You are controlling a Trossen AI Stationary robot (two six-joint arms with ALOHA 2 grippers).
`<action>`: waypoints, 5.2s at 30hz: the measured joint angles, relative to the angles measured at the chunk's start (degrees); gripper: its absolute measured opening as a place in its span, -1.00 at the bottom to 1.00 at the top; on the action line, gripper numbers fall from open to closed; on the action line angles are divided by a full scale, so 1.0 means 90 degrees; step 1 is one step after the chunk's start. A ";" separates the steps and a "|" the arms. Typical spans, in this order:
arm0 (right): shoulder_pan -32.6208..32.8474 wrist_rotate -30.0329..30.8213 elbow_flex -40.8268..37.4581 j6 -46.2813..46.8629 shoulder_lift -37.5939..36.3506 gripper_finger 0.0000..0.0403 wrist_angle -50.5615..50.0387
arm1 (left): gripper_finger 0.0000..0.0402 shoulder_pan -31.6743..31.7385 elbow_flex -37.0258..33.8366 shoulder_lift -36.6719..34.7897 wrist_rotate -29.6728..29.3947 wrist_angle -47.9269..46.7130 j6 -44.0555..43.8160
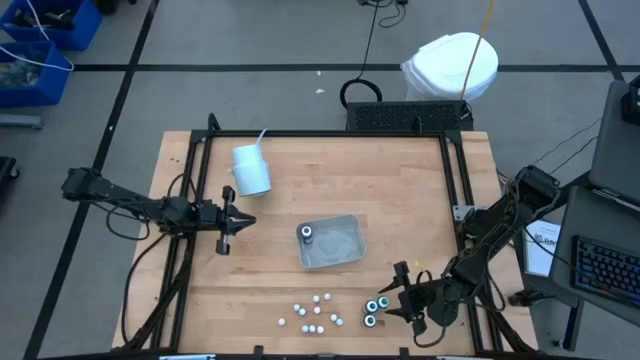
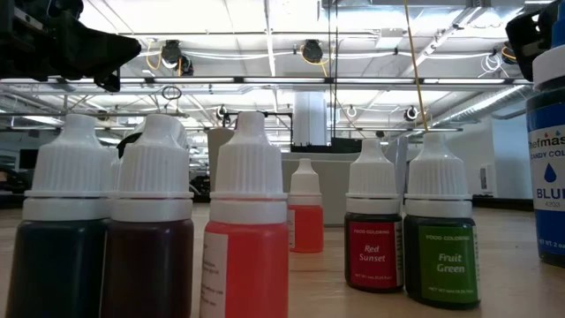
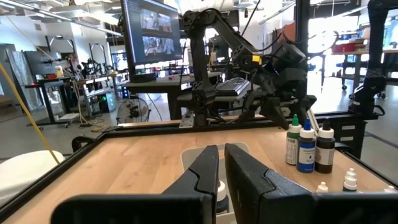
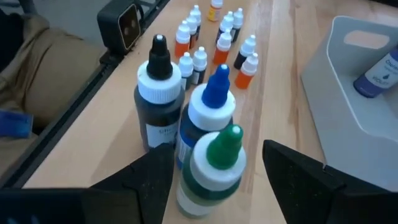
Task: Pick & Place food coloring
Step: Put the large green food coloring bottle into the bin, then adjust the bin on the table
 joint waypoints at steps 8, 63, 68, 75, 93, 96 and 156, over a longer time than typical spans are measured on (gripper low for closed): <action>-0.0031 -0.0103 0.0000 0.0100 0.0013 0.11 0.0114 | -0.81 -0.0002 0.0000 0.0000 0.0000 0.0002 0.0000; -0.3553 -0.2165 0.0897 -0.2558 -0.0984 -0.45 0.0946 | -0.81 -0.0002 0.0000 0.0000 -0.0005 0.0000 0.0005; -0.3739 -0.2152 0.1692 -0.2624 0.0023 -0.45 0.0973 | -0.81 0.0000 0.0001 0.0001 -0.0005 0.0000 0.0005; -0.3978 -0.1984 0.2132 -0.2551 0.0941 -0.45 0.1533 | -0.81 -0.0002 0.0002 0.0000 -0.0005 -0.0010 0.0005; -0.4327 -0.1987 0.2149 -0.1691 0.1856 -0.45 0.1733 | -0.81 -0.0002 0.0002 0.0002 -0.0005 -0.0046 0.0194; -0.4325 -0.1996 0.2149 -0.1568 0.1935 -0.44 0.1698 | -0.81 0.0000 0.0002 0.0002 -0.0005 -0.0046 0.0194; -0.4356 -0.0929 0.2065 -0.2272 0.0462 -0.14 -0.0536 | -0.81 -0.0032 0.0002 0.0230 0.0213 -0.0756 -0.1067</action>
